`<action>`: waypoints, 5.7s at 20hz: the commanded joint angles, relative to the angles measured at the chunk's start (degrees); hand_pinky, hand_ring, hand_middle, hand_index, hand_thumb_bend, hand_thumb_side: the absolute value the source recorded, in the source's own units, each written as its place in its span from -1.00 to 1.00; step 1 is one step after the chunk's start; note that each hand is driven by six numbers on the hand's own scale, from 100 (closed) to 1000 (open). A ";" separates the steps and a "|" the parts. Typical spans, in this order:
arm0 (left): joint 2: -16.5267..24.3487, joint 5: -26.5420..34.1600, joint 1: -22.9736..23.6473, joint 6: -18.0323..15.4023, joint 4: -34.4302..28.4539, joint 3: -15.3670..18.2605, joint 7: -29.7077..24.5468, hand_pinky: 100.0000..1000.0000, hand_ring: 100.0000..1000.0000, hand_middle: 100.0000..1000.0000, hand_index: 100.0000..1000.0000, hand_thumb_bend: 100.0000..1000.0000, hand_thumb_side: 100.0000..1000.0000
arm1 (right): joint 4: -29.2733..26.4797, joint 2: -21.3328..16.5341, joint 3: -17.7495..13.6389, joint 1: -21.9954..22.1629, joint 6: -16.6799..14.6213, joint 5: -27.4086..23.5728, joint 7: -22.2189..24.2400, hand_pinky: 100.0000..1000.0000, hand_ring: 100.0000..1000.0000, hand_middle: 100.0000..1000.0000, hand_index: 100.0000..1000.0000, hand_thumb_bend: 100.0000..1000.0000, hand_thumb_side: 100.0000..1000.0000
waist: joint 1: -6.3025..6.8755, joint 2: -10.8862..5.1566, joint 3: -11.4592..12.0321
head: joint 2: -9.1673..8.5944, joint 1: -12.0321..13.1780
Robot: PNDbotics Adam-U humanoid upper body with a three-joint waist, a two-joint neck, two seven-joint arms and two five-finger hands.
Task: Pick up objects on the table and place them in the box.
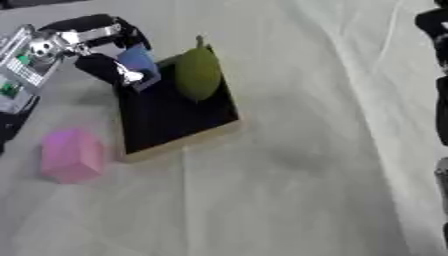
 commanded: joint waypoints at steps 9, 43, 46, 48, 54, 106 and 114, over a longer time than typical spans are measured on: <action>3.63 -1.81 -0.28 0.49 -6.28 1.56 2.54 0.79 0.63 0.51 0.77 -0.42 -0.43 | -1.16 -0.95 -0.44 0.25 0.01 -0.75 0.25 0.76 0.91 0.20 0.59 -1.00 0.19 | 0.21 -0.99 0.67 | 0.00 -0.89; 34.28 12.83 22.86 7.44 -43.16 -2.34 -8.47 0.92 0.77 0.60 0.85 0.57 -0.34 | -1.16 -2.65 -0.86 2.82 -0.45 -0.59 -0.51 0.77 0.91 0.20 0.59 -1.00 0.18 | 0.04 -3.74 4.22 | 2.26 -4.08; 33.75 11.09 23.15 7.04 -41.21 -2.91 -8.54 0.92 0.77 0.60 0.85 0.59 -0.36 | -1.16 -2.44 -0.85 2.79 -0.35 -0.55 -0.42 0.77 0.92 0.20 0.59 -1.00 0.18 | 0.02 -3.62 4.02 | 2.17 -3.94; 33.28 9.83 23.22 6.60 -39.70 -3.21 -8.47 0.92 0.77 0.60 0.86 0.60 -0.36 | -1.16 -2.25 -0.82 2.77 -0.25 -0.52 -0.37 0.77 0.92 0.20 0.59 -1.00 0.18 | 0.02 -3.54 3.87 | 2.15 -3.81; 31.68 8.61 23.09 5.14 -35.83 -4.40 -9.16 0.92 0.77 0.60 0.85 0.57 -0.34 | -1.16 -1.99 -0.76 2.65 -0.14 -0.46 -0.25 0.77 0.92 0.20 0.59 -1.00 0.18 | 0.01 -3.29 3.45 | 2.10 -3.53; 26.87 7.90 20.52 7.19 -36.62 -2.14 -4.90 0.53 0.29 0.01 0.33 -0.74 -0.59 | -1.16 -1.21 -0.83 2.37 0.47 -0.47 -0.09 0.78 0.93 0.20 0.59 -1.00 0.19 | -0.10 -2.84 3.02 | 1.41 -3.52; 21.26 10.58 12.70 10.21 -33.25 -2.20 -5.93 0.52 0.27 -0.01 0.32 -0.83 -0.54 | -1.16 -1.15 -0.52 2.26 0.87 -0.83 0.16 0.78 0.94 0.20 0.59 -1.00 0.19 | 0.05 -3.22 2.67 | 1.20 -3.41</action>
